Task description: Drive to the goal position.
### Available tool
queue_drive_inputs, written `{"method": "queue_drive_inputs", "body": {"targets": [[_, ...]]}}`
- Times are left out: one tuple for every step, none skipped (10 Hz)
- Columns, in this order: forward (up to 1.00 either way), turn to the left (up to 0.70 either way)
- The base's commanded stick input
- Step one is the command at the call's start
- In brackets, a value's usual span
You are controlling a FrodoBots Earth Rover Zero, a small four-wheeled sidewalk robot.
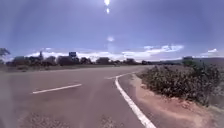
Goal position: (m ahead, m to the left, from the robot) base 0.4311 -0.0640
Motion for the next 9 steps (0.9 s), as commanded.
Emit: {"method": "queue_drive_inputs", "body": {"targets": [[0.7, 0.0], [0.7, 0.0], [0.7, 0.0], [0.7, 0.0], [0.7, -0.03], [0.7, -0.08], [0.7, -0.14], [0.7, -0.14], [0.7, -0.14]]}}
